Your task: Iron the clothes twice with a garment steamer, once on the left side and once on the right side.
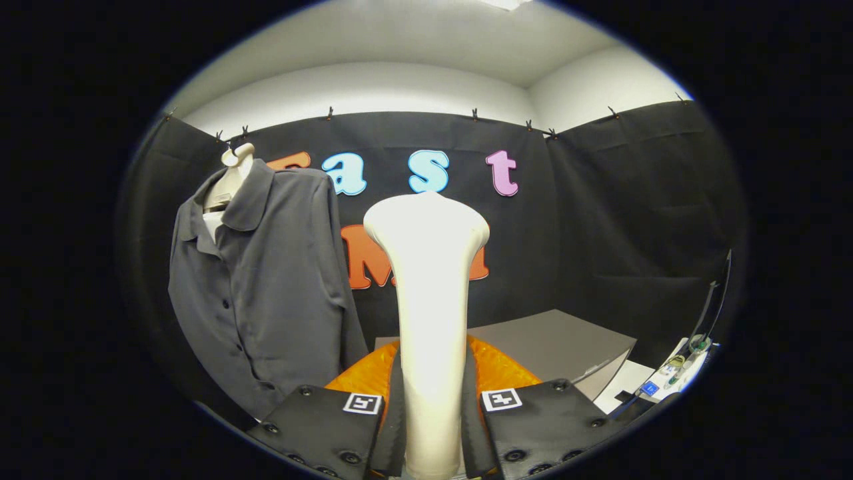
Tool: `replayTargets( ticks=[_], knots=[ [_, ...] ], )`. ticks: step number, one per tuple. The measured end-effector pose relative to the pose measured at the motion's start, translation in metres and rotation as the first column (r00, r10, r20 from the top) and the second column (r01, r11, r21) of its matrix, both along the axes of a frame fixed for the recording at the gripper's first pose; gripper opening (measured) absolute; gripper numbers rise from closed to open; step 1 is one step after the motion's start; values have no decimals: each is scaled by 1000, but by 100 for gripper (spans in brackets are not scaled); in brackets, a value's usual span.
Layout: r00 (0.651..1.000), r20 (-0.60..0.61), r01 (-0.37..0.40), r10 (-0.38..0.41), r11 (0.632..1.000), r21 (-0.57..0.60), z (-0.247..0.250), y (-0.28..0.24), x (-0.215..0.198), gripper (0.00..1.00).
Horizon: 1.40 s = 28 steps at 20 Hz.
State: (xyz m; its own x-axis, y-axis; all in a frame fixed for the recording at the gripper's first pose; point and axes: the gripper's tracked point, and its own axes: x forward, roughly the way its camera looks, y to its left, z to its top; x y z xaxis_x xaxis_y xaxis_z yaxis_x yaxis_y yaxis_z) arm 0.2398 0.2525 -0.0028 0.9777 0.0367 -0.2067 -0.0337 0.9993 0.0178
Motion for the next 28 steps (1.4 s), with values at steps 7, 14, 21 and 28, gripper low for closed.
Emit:
replayTargets(
  ticks=[7, 14, 21, 28],
  knots=[
    [993, 95, -67, 67, 998, -7, 21, 68, -40, 41],
    [987, 133, -98, 96, 995, 12, 16, 124, -41, 41],
    [981, 151, -129, 123, 991, 27, 11, 172, -33, 41],
    [978, 151, -150, 147, 989, 6, -1, 215, -11, 41]
  ],
)
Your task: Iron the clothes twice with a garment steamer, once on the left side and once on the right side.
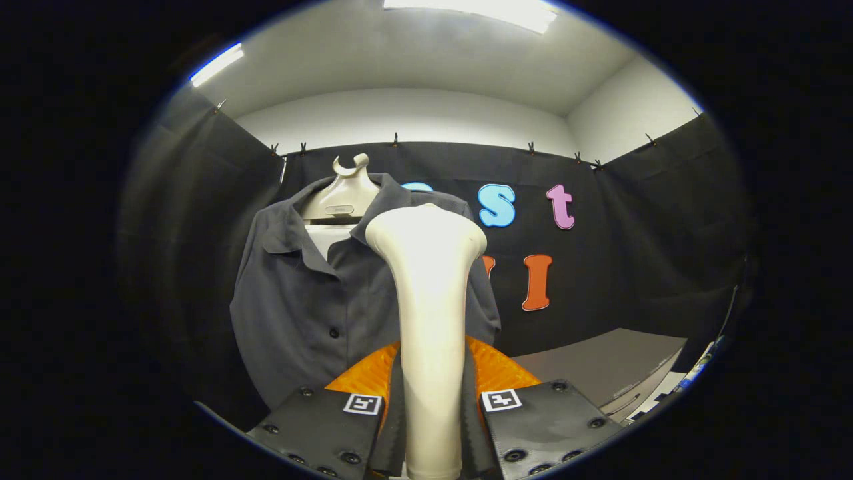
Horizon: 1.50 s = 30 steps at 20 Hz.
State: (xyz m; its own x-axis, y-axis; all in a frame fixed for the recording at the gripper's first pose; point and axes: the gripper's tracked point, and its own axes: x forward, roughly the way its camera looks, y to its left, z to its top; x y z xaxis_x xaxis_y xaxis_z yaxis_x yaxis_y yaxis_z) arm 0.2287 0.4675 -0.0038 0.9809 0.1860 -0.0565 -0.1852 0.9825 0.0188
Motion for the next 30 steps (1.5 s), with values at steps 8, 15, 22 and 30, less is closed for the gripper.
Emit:
replayTargets(
  ticks=[8, 15, 22, 30],
  knots=[
    [999, -32, 21, -21, 1000, -16, -24, 12, 30, 41],
    [998, -59, 25, -27, 999, -30, -41, 13, 34, 41],
    [996, -77, 41, -43, 999, -32, -60, 7, 27, 41],
    [990, -135, 45, -50, 998, -39, -97, -3, 6, 41]
  ],
)
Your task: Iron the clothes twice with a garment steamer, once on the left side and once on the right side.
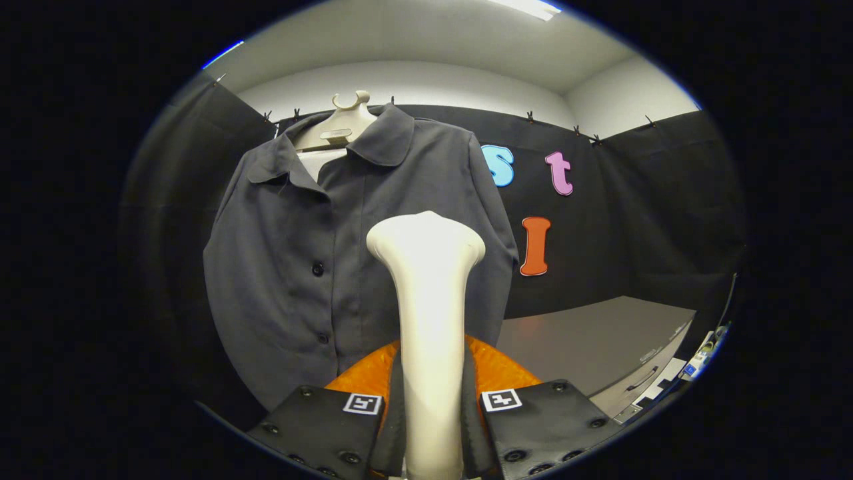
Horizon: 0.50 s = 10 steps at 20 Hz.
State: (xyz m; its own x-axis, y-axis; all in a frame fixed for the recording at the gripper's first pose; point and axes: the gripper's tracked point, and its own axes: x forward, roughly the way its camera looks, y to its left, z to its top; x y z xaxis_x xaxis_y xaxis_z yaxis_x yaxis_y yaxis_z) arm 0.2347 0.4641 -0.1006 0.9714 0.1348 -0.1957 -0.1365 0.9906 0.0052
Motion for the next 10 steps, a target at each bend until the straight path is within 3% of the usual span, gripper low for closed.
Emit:
replayTargets(
  ticks=[10],
  knots=[
    [996, -90, -10, 7, 999, -31, -56, -16, -33, 41]
  ],
)
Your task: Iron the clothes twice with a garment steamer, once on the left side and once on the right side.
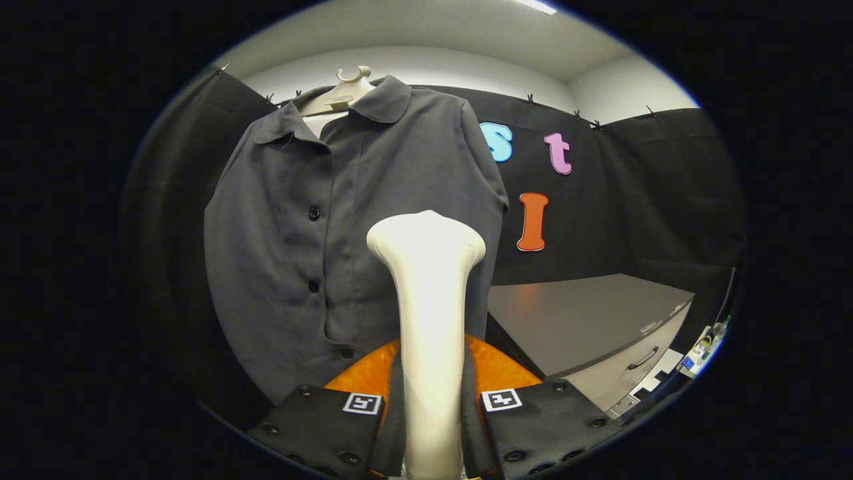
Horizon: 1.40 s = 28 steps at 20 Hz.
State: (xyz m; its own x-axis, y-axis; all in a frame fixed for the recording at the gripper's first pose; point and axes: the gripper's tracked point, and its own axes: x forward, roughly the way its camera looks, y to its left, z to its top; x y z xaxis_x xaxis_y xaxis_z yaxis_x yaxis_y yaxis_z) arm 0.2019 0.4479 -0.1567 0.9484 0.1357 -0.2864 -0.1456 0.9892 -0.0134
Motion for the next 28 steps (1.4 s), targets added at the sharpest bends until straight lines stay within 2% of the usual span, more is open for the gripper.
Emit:
replayTargets(
  ticks=[12, 23, 28],
  knots=[
    [988, -147, -53, 48, 998, -34, -77, -2, -45, 41],
    [952, -299, -84, 65, 995, -50, -148, -7, -96, 41],
    [932, -357, -86, 67, 996, -38, -156, -14, -122, 41]
  ],
)
